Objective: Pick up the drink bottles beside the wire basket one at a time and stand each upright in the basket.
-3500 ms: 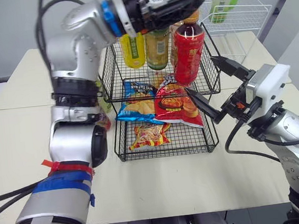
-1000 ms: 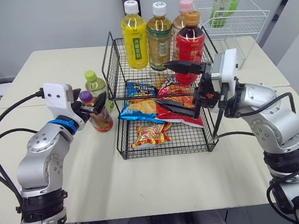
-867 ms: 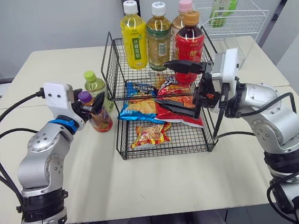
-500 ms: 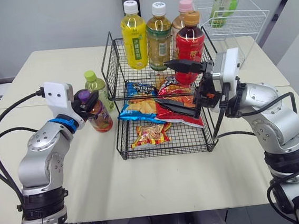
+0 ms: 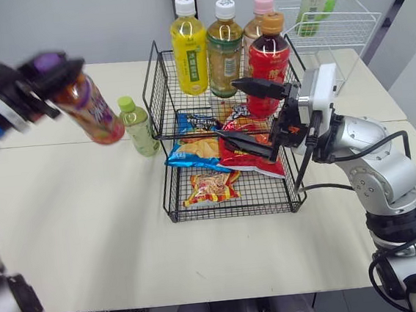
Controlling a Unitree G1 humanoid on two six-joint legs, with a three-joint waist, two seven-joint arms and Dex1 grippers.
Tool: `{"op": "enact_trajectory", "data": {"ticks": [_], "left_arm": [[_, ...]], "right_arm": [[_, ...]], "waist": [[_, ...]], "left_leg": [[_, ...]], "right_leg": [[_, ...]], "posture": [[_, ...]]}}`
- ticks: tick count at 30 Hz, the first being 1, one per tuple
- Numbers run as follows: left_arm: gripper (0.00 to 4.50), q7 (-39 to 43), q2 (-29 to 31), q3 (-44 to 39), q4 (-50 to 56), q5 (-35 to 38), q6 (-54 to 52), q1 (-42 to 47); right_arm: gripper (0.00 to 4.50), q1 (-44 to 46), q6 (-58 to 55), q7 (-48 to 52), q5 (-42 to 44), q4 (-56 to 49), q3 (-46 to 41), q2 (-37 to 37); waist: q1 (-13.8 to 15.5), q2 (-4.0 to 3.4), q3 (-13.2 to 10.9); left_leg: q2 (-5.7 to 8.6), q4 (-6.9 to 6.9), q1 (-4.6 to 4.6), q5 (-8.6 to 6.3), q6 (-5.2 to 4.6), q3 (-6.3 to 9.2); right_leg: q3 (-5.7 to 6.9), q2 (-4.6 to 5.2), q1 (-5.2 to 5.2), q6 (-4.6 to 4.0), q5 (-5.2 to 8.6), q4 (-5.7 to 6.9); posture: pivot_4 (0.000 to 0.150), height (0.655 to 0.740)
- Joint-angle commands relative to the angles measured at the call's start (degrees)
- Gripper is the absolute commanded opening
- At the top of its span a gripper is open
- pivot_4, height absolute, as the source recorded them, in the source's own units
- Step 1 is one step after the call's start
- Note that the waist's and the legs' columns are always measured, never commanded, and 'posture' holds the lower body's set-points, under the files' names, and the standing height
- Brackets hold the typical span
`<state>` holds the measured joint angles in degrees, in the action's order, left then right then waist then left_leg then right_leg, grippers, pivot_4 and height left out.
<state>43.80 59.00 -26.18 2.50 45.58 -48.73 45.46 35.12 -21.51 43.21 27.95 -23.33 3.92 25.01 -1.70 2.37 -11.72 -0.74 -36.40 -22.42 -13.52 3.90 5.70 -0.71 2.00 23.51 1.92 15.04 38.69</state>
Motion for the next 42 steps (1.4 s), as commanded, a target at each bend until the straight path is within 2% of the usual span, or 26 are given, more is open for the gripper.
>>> {"op": "enact_trajectory", "data": {"ticks": [1,5,9,14,19,24,30,31,35,39,42], "left_arm": [[1.36,5.32,3.31,2.05,-5.31,4.23,-2.69,12.0],[1.36,10.45,0.95,9.37,-13.24,2.34,-3.23,26.62],[1.36,14.27,-5.6,15.94,-16.87,-0.87,-0.97,33.77],[1.36,15.3,-14.94,20.21,-19.56,-4.98,3.5,34.48],[1.36,14.08,-22.9,23.99,-21.32,-10.91,9.43,33.72],[1.36,15.1,-27.7,26.04,-22.59,-14.15,12.58,32.92],[1.36,16.57,-30.19,27.24,-25.45,-17.46,15.43,32.99],[2.08,16.97,-30.49,27.06,-26.19,-17.72,15.9,33.28],[3.24,17.32,-31.21,26.17,-28.43,-18.44,17.37,34.18],[4.42,17.77,-30.13,23.53,-27.02,-16.08,15.62,34.06],[4.47,18.37,-27.16,20.68,-21.71,-12.91,10.8,30.89]], "right_arm": [[4.5,-0.45,1.76,-1.41,-0.81,-2.83,-1.67,0.31],[4.5,-1.52,1.33,-3.25,-1.42,-4.49,-2.17,0.24],[4.5,-2.54,1.18,-6.23,-3.7,-6.02,-2.55,0.49],[4.5,-4.35,-0.11,-9.62,-4.51,-9.18,-3.22,0.48],[4.5,-6.45,-1.68,-11.75,-4.92,-12.26,-3.85,1.5],[4.5,-8.01,-3.17,-13.4,-5.49,-14.73,-3.57,2.44],[4.5,-8.94,-4.44,-15.14,-5.99,-16.66,-3.81,2.53],[4.5,-9.02,-4.6,-15.28,-6.05,-16.83,-3.85,2.54],[4.5,-9.08,-4.91,-15.34,-6.03,-16.91,-3.99,2.47],[4.5,-8.84,-4.6,-14.37,-5.49,-16.16,-4.05,2.61],[4.5,-8.21,-4.18,-12.83,-4.74,-14.99,-3.51,2.45]], "waist": [[0.1,0.01,0.0],[-0.01,0.0,-0.01],[0.01,-0.05,-0.03],[-0.13,-0.06,-0.04],[-0.31,-0.06,-0.04],[-0.41,-0.08,-0.05],[-0.45,-0.08,-0.05],[-0.44,-0.07,-0.04],[-0.4,-0.08,-0.04],[-0.43,-0.08,-0.04],[-0.58,-0.09,-0.04]], "left_leg": [[0.0,0.0,-0.03,0.0,0.0,0.04],[0.01,-0.02,-0.13,0.01,0.01,0.15],[0.01,-0.02,-0.13,0.01,0.01,0.17],[0.0,-0.03,-0.16,0.02,0.01,0.11],[0.01,-0.15,-0.56,0.07,0.07,-0.04],[0.01,-0.11,-0.55,0.06,0.06,-0.1],[0.02,-0.13,-0.55,0.06,0.06,-0.1],[0.03,-0.14,-0.55,0.06,0.06,-0.1],[0.03,-0.16,-0.53,0.06,0.06,-0.08],[0.03,-0.2,-0.53,0.05,0.05,-0.09],[0.03,-0.2,-0.53,0.05,0.05,-0.07]], "right_leg": [[0.06,-0.01,0.01,0.01,0.0,-0.04],[0.16,-0.01,0.02,0.03,0.01,-0.06],[0.17,-0.01,0.02,0.04,0.02,-0.01],[0.08,-0.01,0.12,0.0,0.0,0.09],[-0.09,-0.01,0.63,-0.22,-0.14,0.29],[-0.13,-0.01,0.65,-0.22,-0.14,0.27],[-0.13,-0.01,0.63,-0.22,-0.14,0.27],[-0.13,-0.01,0.63,-0.22,-0.14,0.27],[-0.12,-0.01,0.59,-0.22,-0.14,0.28],[-0.13,-0.01,0.59,-0.21,-0.14,0.29],[-0.12,-0.01,0.59,-0.21,-0.14,0.29]], "posture": [[0.15,0.74],[0.15,0.74],[0.15,0.74],[0.15,0.74],[0.15,0.74],[0.15,0.74],[0.15,0.74],[0.15,0.74],[0.15,0.74],[0.15,0.74],[0.15,0.74]]}}
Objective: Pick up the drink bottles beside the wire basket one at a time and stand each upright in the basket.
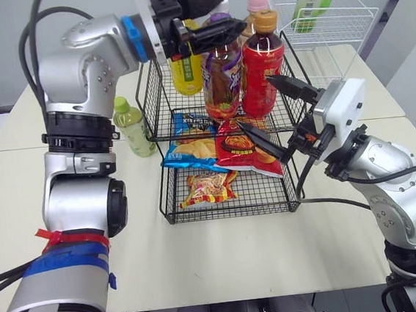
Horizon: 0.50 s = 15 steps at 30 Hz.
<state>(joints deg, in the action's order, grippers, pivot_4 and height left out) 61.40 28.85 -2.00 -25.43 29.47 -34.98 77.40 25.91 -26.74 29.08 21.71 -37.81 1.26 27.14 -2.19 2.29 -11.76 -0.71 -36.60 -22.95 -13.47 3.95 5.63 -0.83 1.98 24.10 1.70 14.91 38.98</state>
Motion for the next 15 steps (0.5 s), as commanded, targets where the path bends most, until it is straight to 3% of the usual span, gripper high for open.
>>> {"op": "enact_trajectory", "data": {"ticks": [1,8,15], "left_arm": [[4.47,0.29,4.5,-4.59,8.62,3.72,-4.21,-2.95],[4.47,-11.64,11.46,-15.55,23.17,6.67,-11.83,-15.82],[4.47,-23.34,16.97,-33.4,39.44,6.7,-13.57,-38.57]], "right_arm": [[4.5,1.33,1.02,2.03,2.08,-0.1,-0.54,0.12],[4.5,4.26,0.96,7.52,5.41,3.91,1.9,-0.72],[4.5,9.94,4.25,16.01,7.91,12.48,4.68,-3.4]], "waist": [[-0.25,-0.02,0.01],[-0.88,-0.09,0.05],[-1.06,-0.08,0.06]], "left_leg": [[0.0,0.0,0.0,0.0,0.0,0.0],[-0.05,-0.07,0.06,0.01,0.0,0.05],[-0.11,-0.05,0.12,0.0,0.0,0.0]], "right_leg": [[0.0,0.0,0.0,0.0,0.0,0.0],[0.01,-0.02,-0.04,0.0,0.0,0.08],[-0.02,-0.02,-0.04,-0.01,-0.02,0.08]], "posture": [[0.15,0.74],[0.15,0.74],[0.15,0.74]]}}
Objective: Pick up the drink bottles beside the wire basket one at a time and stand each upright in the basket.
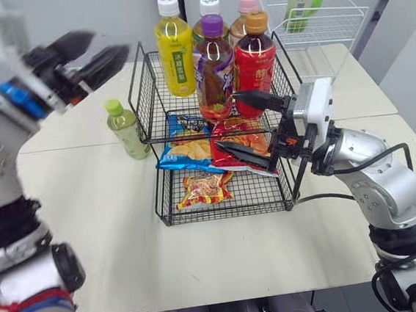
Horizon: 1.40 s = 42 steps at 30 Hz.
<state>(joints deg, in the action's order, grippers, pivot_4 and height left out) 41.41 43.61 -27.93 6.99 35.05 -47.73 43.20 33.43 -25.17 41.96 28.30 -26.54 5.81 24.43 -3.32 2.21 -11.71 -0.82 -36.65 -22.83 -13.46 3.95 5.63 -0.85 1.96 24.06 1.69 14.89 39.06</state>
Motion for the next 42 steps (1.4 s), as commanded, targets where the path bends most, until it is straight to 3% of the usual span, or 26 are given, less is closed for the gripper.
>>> {"op": "enact_trajectory", "data": {"ticks": [1,6,9,14,17,21,27,34,42], "left_arm": [[4.47,-3.76,2.5,-9.61,9.42,1.73,-1.37,-7.87],[4.47,-4.29,-2.73,-22.05,22.17,3.93,-2.46,-31.65],[4.47,-6.65,-7.94,-24.32,27.61,5.37,-1.44,-41.4],[4.47,-10.0,-14.31,-24.26,34.64,9.22,-0.72,-51.47],[4.47,-11.07,-15.17,-22.55,35.53,10.23,0.7,-53.93],[4.47,-13.68,-12.91,-18.31,32.24,9.15,2.92,-49.64],[4.47,-18.09,-9.38,-3.57,19.41,-1.48,9.01,-34.17],[4.47,-20.25,-11.64,8.34,1.47,-11.27,18.35,-17.82],[4.47,-19.65,-14.31,14.55,-17.62,-17.93,27.95,-5.4]], "right_arm": [[4.5,3.03,3.16,4.13,1.41,2.24,0.33,-1.05],[4.5,5.94,5.38,8.83,1.46,7.39,1.82,-3.28],[4.5,6.56,6.83,9.63,0.37,9.43,2.58,-4.39],[4.5,6.92,7.57,10.15,-0.13,10.41,3.07,-5.43],[4.5,6.67,7.78,9.95,-0.35,10.17,2.93,-5.38],[4.5,6.23,8.02,8.75,-1.12,9.6,2.52,-5.06],[4.5,4.72,7.44,4.55,-3.26,6.6,1.68,-4.18],[4.5,2.64,5.17,0.57,-3.99,2.04,0.14,-1.96],[4.5,1.21,2.1,-2.91,-4.4,-2.33,-0.82,-0.01]], "waist": [[0.15,0.0,0.0],[0.63,-0.04,0.09],[1.14,0.04,0.13],[2.0,0.08,0.16],[1.98,0.09,0.16],[1.98,0.09,0.16],[1.99,0.07,0.17],[1.66,0.07,0.16],[1.49,0.07,0.16]], "left_leg": [[0.01,0.0,0.0,0.0,0.0,0.0],[0.11,-0.01,0.08,-0.01,0.01,-0.15],[0.08,-0.05,0.12,-0.01,0.01,-0.12],[0.06,-0.14,0.4,-0.01,0.02,0.08],[0.07,-0.12,0.79,-0.02,0.01,0.0],[0.05,-0.09,0.85,-0.01,0.01,0.04],[0.06,-0.09,0.85,-0.01,0.01,0.0],[0.06,-0.03,0.8,-0.02,0.01,-0.02],[0.07,0.01,0.8,-0.02,0.01,-0.04]], "right_leg": [[0.0,0.0,-0.01,0.0,0.0,0.0],[-0.11,0.17,-0.1,0.04,-0.03,-0.08],[-0.07,0.17,-0.17,0.05,-0.03,-0.11],[0.07,0.09,-0.62,0.04,-0.02,-0.17],[0.0,0.1,-0.88,0.06,0.01,-0.18],[0.02,0.04,-0.9,0.17,0.08,-0.12],[-0.02,0.0,-0.88,0.0,-0.05,-0.11],[-0.02,0.01,-0.84,0.0,-0.05,-0.16],[-0.03,0.02,-0.82,0.01,-0.04,-0.17]], "posture": [[0.15,0.74],[0.15,0.74],[0.15,0.74],[0.15,0.74],[0.15,0.74],[0.15,0.74],[0.15,0.74],[0.15,0.74],[0.15,0.74]]}}
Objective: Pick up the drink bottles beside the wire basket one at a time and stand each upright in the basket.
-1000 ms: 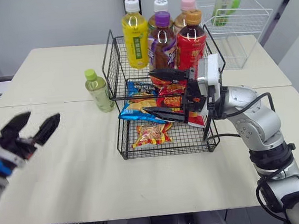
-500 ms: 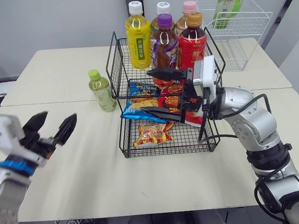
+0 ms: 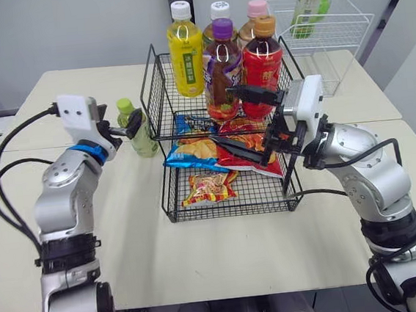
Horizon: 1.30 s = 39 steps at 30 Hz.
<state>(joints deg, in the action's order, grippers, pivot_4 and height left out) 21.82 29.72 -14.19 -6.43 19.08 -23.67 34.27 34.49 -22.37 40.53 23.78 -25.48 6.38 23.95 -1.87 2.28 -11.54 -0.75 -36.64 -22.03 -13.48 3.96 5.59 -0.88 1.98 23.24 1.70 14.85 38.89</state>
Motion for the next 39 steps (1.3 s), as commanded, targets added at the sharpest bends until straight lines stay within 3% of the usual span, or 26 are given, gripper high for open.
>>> {"op": "enact_trajectory", "data": {"ticks": [1,10,14,21,28,32,39], "left_arm": [[4.47,0.02,-0.87,1.19,-6.63,-2.39,4.87,5.07],[4.47,0.51,-3.05,2.43,-16.89,-4.97,11.54,10.14],[3.72,0.59,-3.37,2.64,-18.62,-5.57,12.89,10.79],[1.44,0.27,-2.85,1.86,-20.42,-5.68,13.59,11.11],[1.37,2.34,0.31,0.54,-20.77,-4.9,13.82,10.95],[1.37,7.8,1.88,-1.07,-16.35,-1.09,16.28,11.83],[1.37,19.99,13.33,-3.43,-11.25,8.09,4.12,23.68]], "right_arm": [[4.5,-0.03,-1.06,-1.82,0.02,-3.92,-1.38,0.72],[4.5,-1.12,-2.57,-3.24,0.27,-6.02,-2.2,2.15],[4.5,-1.38,-2.92,-3.77,0.46,-6.57,-2.08,2.15],[4.5,-1.47,-3.21,-4.1,0.38,-6.84,-1.96,2.12],[4.5,-1.6,-2.93,-3.97,0.63,-6.42,-1.92,1.76],[4.5,-1.25,-1.68,-4.69,0.65,-5.77,-2.77,0.72],[4.5,-1.31,0.2,-4.92,0.3,-5.3,-3.62,0.09]], "waist": [[0.08,0.0,0.0],[0.12,0.0,0.0],[0.09,0.0,0.0],[0.14,0.01,0.0],[-0.07,0.0,0.0],[-0.17,0.01,-0.02],[-0.03,0.15,-0.1]], "left_leg": [[0.0,0.0,0.0,0.0,0.0,0.01],[0.02,0.0,-0.04,0.0,0.0,0.05],[0.02,0.01,-0.04,0.0,0.0,0.05],[0.03,0.0,-0.04,0.0,0.0,0.05],[0.03,0.01,-0.02,0.0,0.0,0.05],[-0.01,0.09,-0.03,0.0,0.0,0.04],[0.01,-0.09,-1.03,0.02,0.02,0.25]], "right_leg": [[0.01,0.0,0.0,0.0,0.0,0.0],[0.04,0.02,0.0,0.02,0.0,-0.02],[0.05,0.02,0.01,0.02,0.01,-0.02],[0.05,0.04,0.0,0.19,0.1,-0.02],[0.04,0.03,0.0,0.22,0.11,0.0],[0.05,0.0,0.06,0.19,0.1,-0.01],[0.24,0.0,0.84,0.03,-0.03,0.04]], "posture": [[0.15,0.74],[0.15,0.74],[0.15,0.74],[0.15,0.74],[0.15,0.74],[0.15,0.74],[0.15,0.74]]}}
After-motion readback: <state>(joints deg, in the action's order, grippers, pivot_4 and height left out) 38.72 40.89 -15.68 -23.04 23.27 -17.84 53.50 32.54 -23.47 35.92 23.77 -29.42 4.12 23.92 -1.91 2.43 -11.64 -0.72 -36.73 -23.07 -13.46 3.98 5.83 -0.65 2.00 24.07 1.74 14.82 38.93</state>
